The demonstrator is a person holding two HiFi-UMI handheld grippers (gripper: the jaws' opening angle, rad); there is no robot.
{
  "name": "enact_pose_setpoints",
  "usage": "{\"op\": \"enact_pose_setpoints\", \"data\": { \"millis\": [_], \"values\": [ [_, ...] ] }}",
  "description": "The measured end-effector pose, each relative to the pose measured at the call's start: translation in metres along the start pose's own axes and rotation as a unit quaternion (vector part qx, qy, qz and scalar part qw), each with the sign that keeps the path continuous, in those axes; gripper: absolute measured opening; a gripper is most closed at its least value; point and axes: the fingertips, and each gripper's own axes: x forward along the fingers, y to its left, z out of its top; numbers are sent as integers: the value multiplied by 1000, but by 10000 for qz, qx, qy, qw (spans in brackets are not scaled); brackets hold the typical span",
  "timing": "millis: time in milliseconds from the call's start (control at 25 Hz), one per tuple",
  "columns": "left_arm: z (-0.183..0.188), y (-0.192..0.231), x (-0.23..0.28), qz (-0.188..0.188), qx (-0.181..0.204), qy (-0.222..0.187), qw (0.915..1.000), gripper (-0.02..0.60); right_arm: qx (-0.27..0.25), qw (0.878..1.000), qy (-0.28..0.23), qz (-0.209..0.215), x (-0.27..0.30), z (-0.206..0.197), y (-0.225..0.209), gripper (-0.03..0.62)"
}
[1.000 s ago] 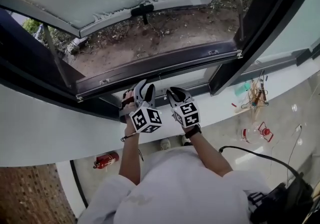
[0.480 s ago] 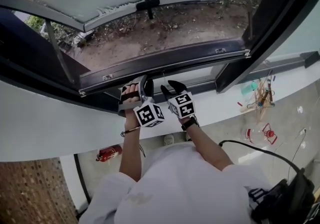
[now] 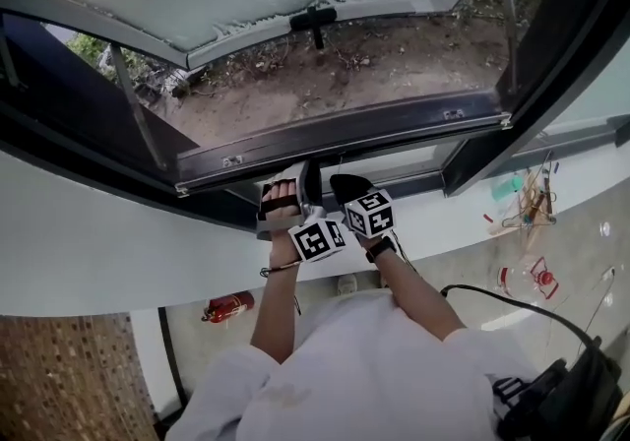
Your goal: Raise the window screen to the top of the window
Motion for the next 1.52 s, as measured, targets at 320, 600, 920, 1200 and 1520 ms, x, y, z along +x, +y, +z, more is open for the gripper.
{"op": "enact_pose_setpoints", "data": {
  "millis": [320, 600, 920, 1200, 1520],
  "values": [
    [-1, 3, 1, -55, -224, -55, 9997, 109, -441, 9944, 903, -316, 0, -73, -32, 2],
    [-2, 5, 0, -52, -98, -60, 9999, 109, -131, 9673, 2529, -107, -33, -232, -39, 2],
    [-2, -1, -2, -193, 722, 248, 9969, 89, 515, 9813, 1799, -454, -58, -243, -61, 2],
    [-6, -8, 1, -98, 868, 463, 9951, 66, 447, 9821, 1803, -319, -67, -249, -48, 2],
    [5, 9, -5, -131, -346, 101, 9993, 84, 183, 9854, 1665, -313, -79, -237, -54, 2]
  ]
}}
